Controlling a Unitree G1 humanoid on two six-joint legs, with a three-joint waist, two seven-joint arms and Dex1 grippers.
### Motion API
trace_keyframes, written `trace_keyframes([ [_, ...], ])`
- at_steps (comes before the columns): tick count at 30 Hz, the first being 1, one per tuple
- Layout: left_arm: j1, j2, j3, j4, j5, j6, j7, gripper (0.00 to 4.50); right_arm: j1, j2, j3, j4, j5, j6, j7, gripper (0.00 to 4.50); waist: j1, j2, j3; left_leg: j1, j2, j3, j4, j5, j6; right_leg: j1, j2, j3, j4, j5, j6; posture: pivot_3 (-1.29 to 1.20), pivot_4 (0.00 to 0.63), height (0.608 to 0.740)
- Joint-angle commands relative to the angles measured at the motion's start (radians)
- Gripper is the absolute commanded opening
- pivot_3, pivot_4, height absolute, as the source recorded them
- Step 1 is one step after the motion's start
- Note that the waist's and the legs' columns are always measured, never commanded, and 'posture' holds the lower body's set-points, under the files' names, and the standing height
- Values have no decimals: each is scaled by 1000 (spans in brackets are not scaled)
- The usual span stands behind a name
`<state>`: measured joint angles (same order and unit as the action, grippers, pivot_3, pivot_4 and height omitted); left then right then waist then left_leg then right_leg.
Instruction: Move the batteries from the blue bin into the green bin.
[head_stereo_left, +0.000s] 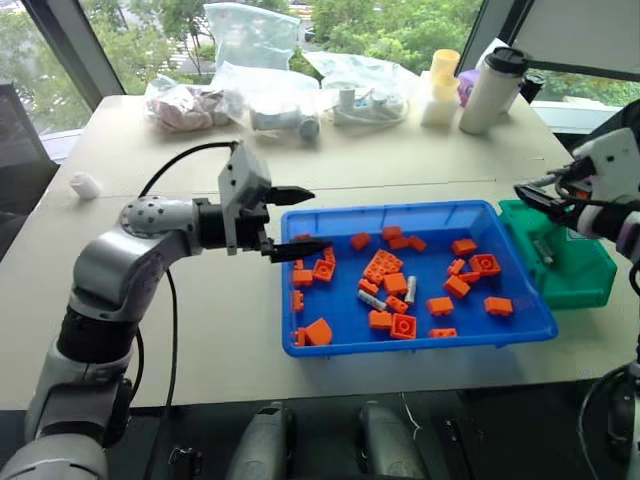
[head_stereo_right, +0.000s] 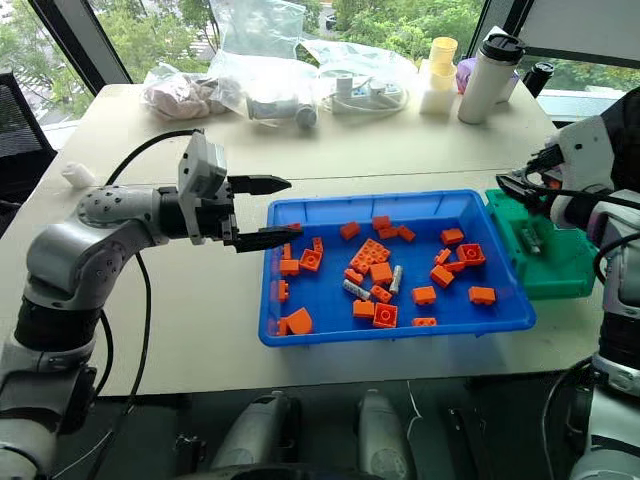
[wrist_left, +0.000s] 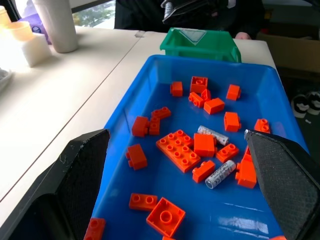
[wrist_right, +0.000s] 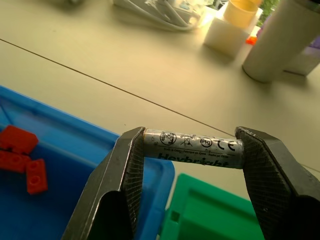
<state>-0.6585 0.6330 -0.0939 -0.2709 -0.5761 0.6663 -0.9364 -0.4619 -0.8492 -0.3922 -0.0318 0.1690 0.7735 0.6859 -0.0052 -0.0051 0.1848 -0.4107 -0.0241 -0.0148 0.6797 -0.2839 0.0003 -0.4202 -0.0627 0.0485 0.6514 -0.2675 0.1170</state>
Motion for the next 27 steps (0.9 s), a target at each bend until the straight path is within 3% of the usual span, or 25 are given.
trace_keyframes([
  [1, -24, -6, -12, 10, 30, -41, -20, 4500, 30, -25, -62, -7, -4, -9, -57, 2215, -12, 0, 0, 0, 0, 0, 0, 0, 0, 0, 0, 0, 0, 0, 0, 0, 150, 740],
  [13, 4, 4, 9, -20, 40, -26, -13, 4500, 62, -19, -66, 87, 4, -2, -167, 2215, -5, 0, 0, 1, 0, 2, 1, 0, 0, 0, 0, 1, 1, 0, 0, 0, 150, 740],
  [15, 2, 6, 11, -20, 41, -25, -13, 4500, 59, -19, -66, 97, 10, -3, -172, 3255, -6, 0, 0, 1, 0, 2, 1, 0, 0, 0, 0, 1, 1, 0, 0, 0, 150, 740],
  [18, -2, 10, 14, -20, 42, -24, -13, 4500, 49, -24, -58, 115, 12, -22, -176, 4470, -8, 0, 0, 1, 0, 2, 0, 0, 0, 0, 0, 1, 1, 0, 0, 0, 150, 740],
  [23, -11, 16, 18, -20, 45, -23, -15, 4500, 15, -27, -37, 88, 43, -41, -146, 4470, -8, 0, 0, 1, 1, 2, 0, 0, 0, 0, 1, 1, 2, 0, 0, 0, 150, 740],
  [27, -10, 52, 24, -37, 47, -23, -31, 4500, 53, -46, 54, -167, 205, 43, 62, 4470, -13, 1, 0, 1, 1, 2, 0, 0, 0, -1, 1, 1, 2, 0, 0, 0, 150, 740],
])
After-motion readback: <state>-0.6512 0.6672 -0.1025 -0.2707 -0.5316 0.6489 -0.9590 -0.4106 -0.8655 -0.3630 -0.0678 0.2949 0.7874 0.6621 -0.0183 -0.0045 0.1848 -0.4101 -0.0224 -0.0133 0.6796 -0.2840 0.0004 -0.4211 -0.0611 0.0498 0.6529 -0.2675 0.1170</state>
